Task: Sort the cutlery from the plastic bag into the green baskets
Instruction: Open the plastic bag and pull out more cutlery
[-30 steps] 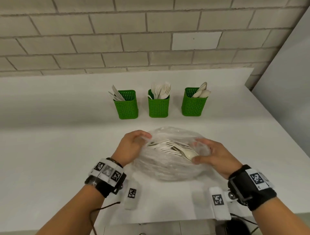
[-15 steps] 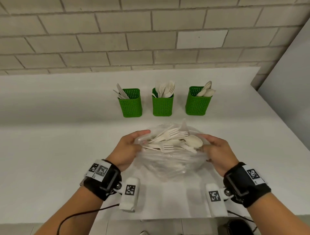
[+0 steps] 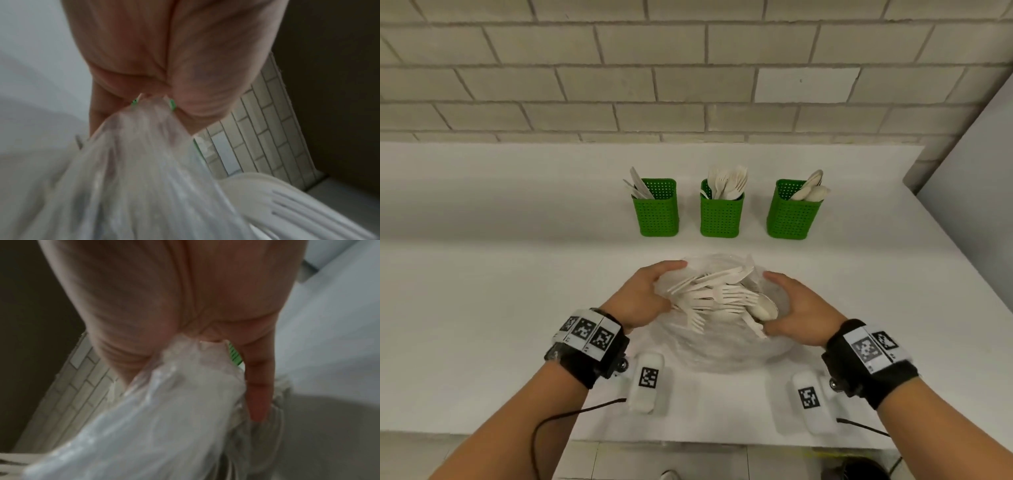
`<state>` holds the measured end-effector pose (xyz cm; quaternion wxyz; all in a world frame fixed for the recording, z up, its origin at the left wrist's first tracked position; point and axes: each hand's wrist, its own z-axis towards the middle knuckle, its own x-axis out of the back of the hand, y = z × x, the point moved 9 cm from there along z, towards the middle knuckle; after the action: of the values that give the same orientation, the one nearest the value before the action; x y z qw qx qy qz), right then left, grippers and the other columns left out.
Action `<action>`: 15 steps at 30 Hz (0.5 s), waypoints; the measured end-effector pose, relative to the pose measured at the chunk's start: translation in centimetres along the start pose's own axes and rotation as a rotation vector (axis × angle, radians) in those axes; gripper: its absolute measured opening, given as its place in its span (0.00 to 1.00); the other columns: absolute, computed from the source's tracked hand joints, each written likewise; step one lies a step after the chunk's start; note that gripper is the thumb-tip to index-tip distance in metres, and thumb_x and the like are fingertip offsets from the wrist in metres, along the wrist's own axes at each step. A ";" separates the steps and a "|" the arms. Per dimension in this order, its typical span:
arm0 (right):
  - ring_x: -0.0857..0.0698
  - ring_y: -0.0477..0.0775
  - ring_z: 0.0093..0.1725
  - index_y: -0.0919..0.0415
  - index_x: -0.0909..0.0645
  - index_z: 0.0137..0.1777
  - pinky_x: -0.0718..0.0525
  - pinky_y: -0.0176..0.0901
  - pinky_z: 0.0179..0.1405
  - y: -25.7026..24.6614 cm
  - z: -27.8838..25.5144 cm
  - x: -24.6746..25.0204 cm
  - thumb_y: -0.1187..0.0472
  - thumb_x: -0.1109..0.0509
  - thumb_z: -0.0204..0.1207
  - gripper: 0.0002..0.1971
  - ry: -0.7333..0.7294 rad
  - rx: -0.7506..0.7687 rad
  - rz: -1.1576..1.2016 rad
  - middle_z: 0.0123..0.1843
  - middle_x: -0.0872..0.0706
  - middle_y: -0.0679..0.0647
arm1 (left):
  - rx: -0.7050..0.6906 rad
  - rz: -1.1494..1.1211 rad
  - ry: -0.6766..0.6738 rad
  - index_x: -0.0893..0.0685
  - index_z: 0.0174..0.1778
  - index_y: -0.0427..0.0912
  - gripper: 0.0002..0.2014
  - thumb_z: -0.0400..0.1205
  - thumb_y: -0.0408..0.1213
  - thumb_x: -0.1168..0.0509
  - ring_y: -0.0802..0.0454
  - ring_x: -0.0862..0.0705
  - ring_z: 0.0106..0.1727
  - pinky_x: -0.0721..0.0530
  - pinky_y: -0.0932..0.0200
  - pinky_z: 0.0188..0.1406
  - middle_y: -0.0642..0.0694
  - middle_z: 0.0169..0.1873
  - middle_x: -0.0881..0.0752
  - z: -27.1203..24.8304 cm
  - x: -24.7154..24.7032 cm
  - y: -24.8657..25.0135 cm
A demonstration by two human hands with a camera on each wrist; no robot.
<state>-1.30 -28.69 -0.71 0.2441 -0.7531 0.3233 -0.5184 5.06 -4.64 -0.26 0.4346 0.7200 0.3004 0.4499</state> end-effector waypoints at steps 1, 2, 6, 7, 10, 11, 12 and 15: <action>0.33 0.51 0.78 0.55 0.43 0.84 0.36 0.35 0.71 -0.6 -0.1 -0.7 0.63 0.17 0.64 0.51 -0.010 -0.008 0.031 0.80 0.33 0.52 | 0.002 -0.037 0.056 0.19 0.66 0.56 0.36 0.71 0.11 0.35 0.51 0.19 0.63 0.20 0.65 0.55 0.49 0.67 0.18 -0.1 1.2 0.2; 0.32 0.49 0.76 0.57 0.43 0.84 0.35 0.35 0.70 -1.6 -0.3 -1.7 0.61 0.17 0.64 0.51 -0.031 -0.008 0.077 0.79 0.33 0.51 | 0.001 -0.066 0.116 0.18 0.65 0.55 0.37 0.72 0.10 0.39 0.52 0.17 0.58 0.19 0.66 0.50 0.49 0.65 0.17 -0.3 2.7 0.4; 0.26 0.47 0.74 0.52 0.39 0.81 0.27 0.47 0.75 -7.7 -0.2 -8.9 0.38 0.17 0.55 0.56 -0.222 0.072 0.291 0.77 0.28 0.43 | -0.029 -0.106 0.414 0.19 0.67 0.52 0.32 0.77 0.13 0.41 0.53 0.17 0.57 0.17 0.67 0.47 0.49 0.58 0.18 -1.2 10.8 1.1; 0.26 0.48 0.74 0.53 0.40 0.82 0.27 0.47 0.74 -9.2 0.2 -10.5 0.37 0.19 0.58 0.54 -0.260 0.085 0.281 0.75 0.28 0.43 | -0.010 -0.057 0.488 0.21 0.70 0.51 0.29 0.79 0.17 0.40 0.49 0.19 0.63 0.18 0.62 0.54 0.46 0.62 0.20 -1.4 13.0 0.7; 0.21 0.55 0.64 0.57 0.29 0.72 0.22 0.46 0.64 -13.0 2.6 -12.1 0.36 0.29 0.73 0.35 -0.226 0.140 -0.106 0.68 0.24 0.51 | 0.248 0.128 0.583 0.35 0.80 0.48 0.31 0.82 0.39 0.31 0.40 0.26 0.73 0.24 0.47 0.69 0.38 0.75 0.31 -3.5 17.7 -3.3; 0.20 0.55 0.61 0.56 0.25 0.67 0.21 0.47 0.61 -14.0 3.9 -11.4 0.36 0.32 0.75 0.29 -0.147 0.161 -0.203 0.65 0.24 0.54 | 0.351 0.152 0.546 0.39 0.82 0.49 0.37 0.80 0.47 0.29 0.39 0.25 0.71 0.21 0.44 0.68 0.38 0.76 0.33 -4.4 18.0 -5.0; 0.20 0.54 0.59 0.55 0.22 0.63 0.22 0.46 0.59 -15.1 5.0 -10.6 0.38 0.33 0.77 0.24 -0.075 0.172 -0.205 0.63 0.24 0.55 | 0.418 0.142 0.481 0.43 0.82 0.52 0.41 0.78 0.54 0.28 0.38 0.22 0.68 0.16 0.42 0.61 0.40 0.75 0.32 -5.3 17.6 -6.4; 0.20 0.50 0.60 0.50 0.27 0.69 0.22 0.44 0.58 -17.3 8.0 -10.5 0.46 0.30 0.78 0.22 -0.081 0.184 -0.034 0.63 0.22 0.50 | 0.363 -0.061 0.273 0.42 0.79 0.64 0.40 0.75 0.54 0.26 0.45 0.13 0.56 0.10 0.49 0.34 0.50 0.65 0.19 -6.3 14.6 -7.6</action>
<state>7.61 -9.07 2.14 0.3165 -0.7531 0.2514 -0.5192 5.11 12.99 -0.08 0.2667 0.7093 0.4541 0.4685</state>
